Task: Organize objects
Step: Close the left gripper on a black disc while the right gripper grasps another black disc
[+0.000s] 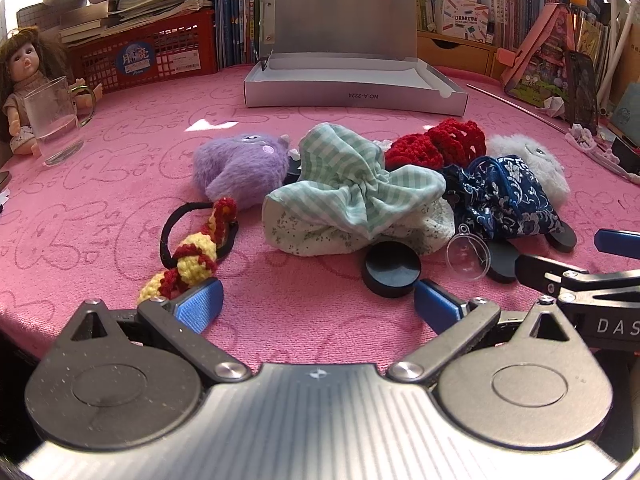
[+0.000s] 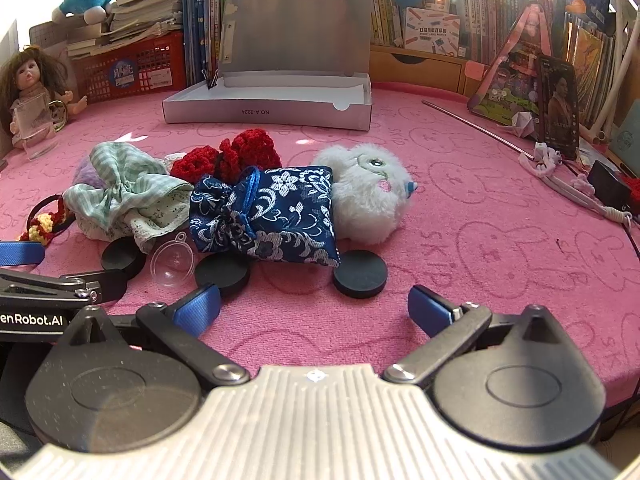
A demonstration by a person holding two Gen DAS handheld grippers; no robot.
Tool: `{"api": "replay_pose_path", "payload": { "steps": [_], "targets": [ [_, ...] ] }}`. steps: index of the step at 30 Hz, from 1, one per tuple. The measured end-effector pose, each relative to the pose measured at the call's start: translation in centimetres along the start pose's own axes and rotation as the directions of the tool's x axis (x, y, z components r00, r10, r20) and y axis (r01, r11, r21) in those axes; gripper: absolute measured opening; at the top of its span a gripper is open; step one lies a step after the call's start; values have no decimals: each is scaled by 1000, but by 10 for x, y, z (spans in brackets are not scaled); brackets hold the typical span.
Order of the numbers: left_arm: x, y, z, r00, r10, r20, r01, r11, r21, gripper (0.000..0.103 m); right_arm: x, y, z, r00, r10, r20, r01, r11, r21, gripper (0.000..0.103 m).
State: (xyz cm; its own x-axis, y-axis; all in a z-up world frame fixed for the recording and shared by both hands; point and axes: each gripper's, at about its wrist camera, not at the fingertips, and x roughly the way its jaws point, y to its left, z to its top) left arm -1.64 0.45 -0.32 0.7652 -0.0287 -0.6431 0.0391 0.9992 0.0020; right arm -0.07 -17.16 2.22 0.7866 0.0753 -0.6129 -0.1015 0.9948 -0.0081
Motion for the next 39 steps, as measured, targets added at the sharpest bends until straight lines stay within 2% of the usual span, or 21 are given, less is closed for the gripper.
{"api": "replay_pose_path", "payload": {
  "steps": [3,6,13,16,24,29,33,39],
  "targets": [
    [-4,-3,1,1000,-8,25,7,1000,18,94,-6,0,3,999,-8,44,9,1000,-9,103],
    [-7,-5,2,998,-35,43,34,999,32,86,-6,-3,7,998,-35,59,36,999,-16,98],
    [-7,-9,2,994,-100,45,98,994,42,64,-5,-14,8,996,-68,57,67,998,17,89],
    [-5,-11,2,993,-113,41,111,993,48,58,-4,-16,8,996,-69,54,68,997,19,84],
    [-3,-14,2,994,-105,43,102,993,59,53,0,-17,6,997,-60,43,59,998,18,76],
    [-2,-10,1,993,-108,40,106,993,58,46,4,-18,5,998,-55,26,54,998,24,68],
    [-1,-11,1,993,-105,48,102,993,65,45,7,-17,4,998,-54,19,53,998,31,62],
    [1,-13,1,993,-97,72,92,993,72,45,9,-16,4,999,-49,23,48,998,27,59]
  ]
}}
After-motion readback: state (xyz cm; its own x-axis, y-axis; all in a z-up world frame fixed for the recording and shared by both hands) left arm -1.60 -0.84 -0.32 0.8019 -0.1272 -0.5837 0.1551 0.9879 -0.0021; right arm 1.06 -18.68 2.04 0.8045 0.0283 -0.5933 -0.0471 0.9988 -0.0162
